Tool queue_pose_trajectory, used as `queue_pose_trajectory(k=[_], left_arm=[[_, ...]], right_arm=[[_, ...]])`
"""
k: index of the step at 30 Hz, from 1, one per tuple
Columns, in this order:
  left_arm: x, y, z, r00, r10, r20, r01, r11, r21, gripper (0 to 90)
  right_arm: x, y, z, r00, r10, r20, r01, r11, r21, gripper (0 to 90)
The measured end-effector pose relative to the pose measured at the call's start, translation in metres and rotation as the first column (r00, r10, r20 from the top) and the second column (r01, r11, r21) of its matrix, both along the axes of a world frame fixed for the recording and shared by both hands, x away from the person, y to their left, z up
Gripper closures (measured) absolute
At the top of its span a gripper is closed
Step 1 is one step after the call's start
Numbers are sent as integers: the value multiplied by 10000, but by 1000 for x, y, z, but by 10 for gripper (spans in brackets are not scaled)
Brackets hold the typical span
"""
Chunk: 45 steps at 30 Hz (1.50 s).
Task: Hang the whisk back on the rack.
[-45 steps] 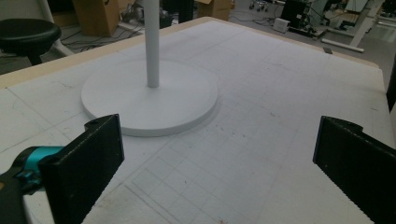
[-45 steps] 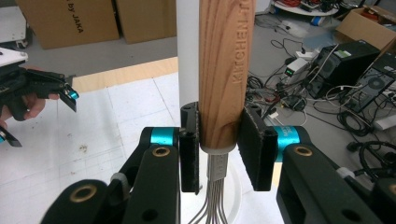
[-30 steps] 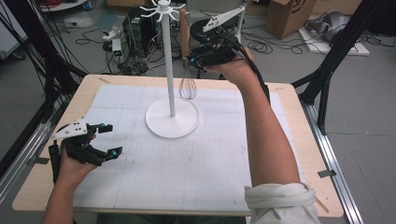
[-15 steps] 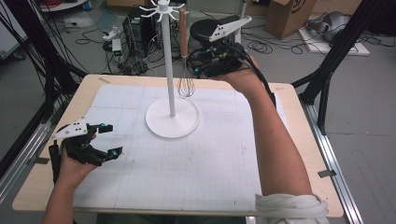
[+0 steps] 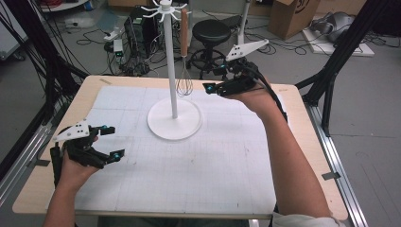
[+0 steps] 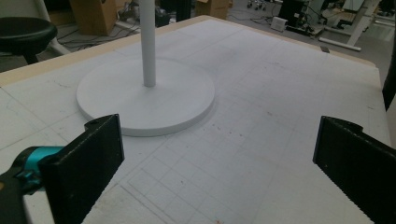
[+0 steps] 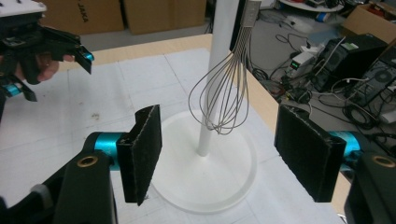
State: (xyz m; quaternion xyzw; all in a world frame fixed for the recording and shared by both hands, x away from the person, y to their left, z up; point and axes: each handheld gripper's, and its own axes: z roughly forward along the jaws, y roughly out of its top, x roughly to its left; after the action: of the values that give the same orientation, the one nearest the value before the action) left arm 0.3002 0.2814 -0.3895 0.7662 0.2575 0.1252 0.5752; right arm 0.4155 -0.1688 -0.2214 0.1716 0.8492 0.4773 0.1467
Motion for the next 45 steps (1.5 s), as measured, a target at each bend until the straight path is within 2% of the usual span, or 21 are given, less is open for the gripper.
queue_pose_trajectory(k=[4, 12, 16, 21, 30, 39, 45], left_arm=[[0, 0, 0, 10000, -38, 4, 38, 10000, 31, 25], [0, 0, 0, 10000, -25, -12, 25, 10000, 6, 25], [0, -1, 0, 10000, -51, -5, 51, 10000, 1, 25], [0, -1, -1, 10000, -30, -40, 30, 10000, 7, 25], [0, -2, -1, 10000, -76, -20, 76, 10000, -10, 25], [0, -3, 0, 9999, -107, 9, 107, 9999, -21, 25], [0, -3, -1, 10000, -94, 1, 94, 9999, -56, 25]], right_arm=[[-8, -5, -6, 9999, 83, 84, -85, 9997, 247, 296], [-24, -15, -21, 9997, 212, -76, -206, 9974, 697, 254], [-31, -22, -33, 9999, 43, -107, -32, 9952, 974, 221], [-38, -36, -52, 9990, -193, -405, 247, 9903, 1367, 203], [-49, -59, -87, 9942, -645, -864, 774, 9847, 1560, 176], [-62, -69, -108, 9927, -733, -960, 899, 9793, 1814, 164], [-69, -74, -119, 9926, -865, -856, 1007, 9789, 1780, 158]])
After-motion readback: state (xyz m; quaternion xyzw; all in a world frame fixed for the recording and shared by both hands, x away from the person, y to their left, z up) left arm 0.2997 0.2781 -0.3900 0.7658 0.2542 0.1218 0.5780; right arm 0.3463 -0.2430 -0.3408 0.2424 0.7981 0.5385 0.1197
